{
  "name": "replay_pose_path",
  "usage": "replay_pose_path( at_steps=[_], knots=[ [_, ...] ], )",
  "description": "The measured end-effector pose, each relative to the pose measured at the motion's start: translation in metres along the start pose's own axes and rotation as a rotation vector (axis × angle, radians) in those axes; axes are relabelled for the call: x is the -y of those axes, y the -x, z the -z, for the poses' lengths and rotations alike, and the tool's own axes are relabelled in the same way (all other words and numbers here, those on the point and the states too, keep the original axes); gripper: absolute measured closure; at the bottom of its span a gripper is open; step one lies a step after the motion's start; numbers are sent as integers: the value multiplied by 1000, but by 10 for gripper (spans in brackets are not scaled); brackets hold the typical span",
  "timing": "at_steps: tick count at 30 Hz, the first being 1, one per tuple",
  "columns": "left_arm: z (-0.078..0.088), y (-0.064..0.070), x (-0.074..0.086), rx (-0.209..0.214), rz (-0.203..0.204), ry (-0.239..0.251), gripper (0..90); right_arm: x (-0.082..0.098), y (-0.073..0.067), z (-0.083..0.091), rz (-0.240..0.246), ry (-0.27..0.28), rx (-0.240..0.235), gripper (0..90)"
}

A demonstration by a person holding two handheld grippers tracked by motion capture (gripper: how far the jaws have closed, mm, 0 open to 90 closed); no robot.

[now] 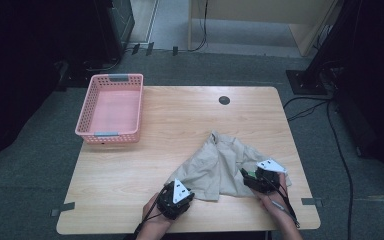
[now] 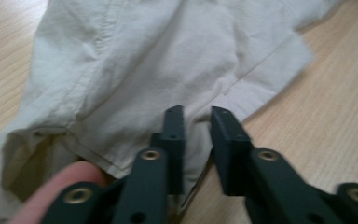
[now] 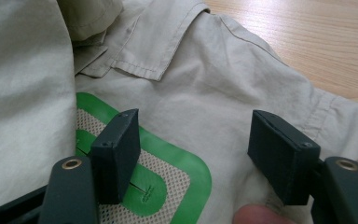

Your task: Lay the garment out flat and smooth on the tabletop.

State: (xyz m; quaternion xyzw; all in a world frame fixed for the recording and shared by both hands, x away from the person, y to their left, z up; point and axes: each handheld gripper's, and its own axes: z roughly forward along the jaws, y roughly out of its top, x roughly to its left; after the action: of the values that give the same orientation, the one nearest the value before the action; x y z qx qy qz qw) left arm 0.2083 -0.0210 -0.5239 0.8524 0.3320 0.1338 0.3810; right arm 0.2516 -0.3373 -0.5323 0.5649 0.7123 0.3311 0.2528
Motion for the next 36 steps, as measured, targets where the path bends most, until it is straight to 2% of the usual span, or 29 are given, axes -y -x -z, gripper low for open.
replay_pose_path(
  at_steps=[2,7,14,19,26,32,36],
  knots=[
    [0,-4,1,15,26,10,874,0,0,0,1,0,0,346],
    [2,-5,1,0,18,13,894,0,0,0,0,0,-1,346],
    [27,-27,-4,-17,107,106,894,0,0,0,-1,0,-2,345],
    [43,-59,-5,-59,188,148,893,0,0,0,0,0,-1,346],
    [50,-101,2,-123,312,168,891,0,1,0,-2,0,-3,344],
    [52,-124,18,-170,409,157,862,-2,2,-1,-1,-11,-11,332],
    [62,-133,22,-210,455,193,795,-6,4,0,8,-54,-33,326]
  ],
)
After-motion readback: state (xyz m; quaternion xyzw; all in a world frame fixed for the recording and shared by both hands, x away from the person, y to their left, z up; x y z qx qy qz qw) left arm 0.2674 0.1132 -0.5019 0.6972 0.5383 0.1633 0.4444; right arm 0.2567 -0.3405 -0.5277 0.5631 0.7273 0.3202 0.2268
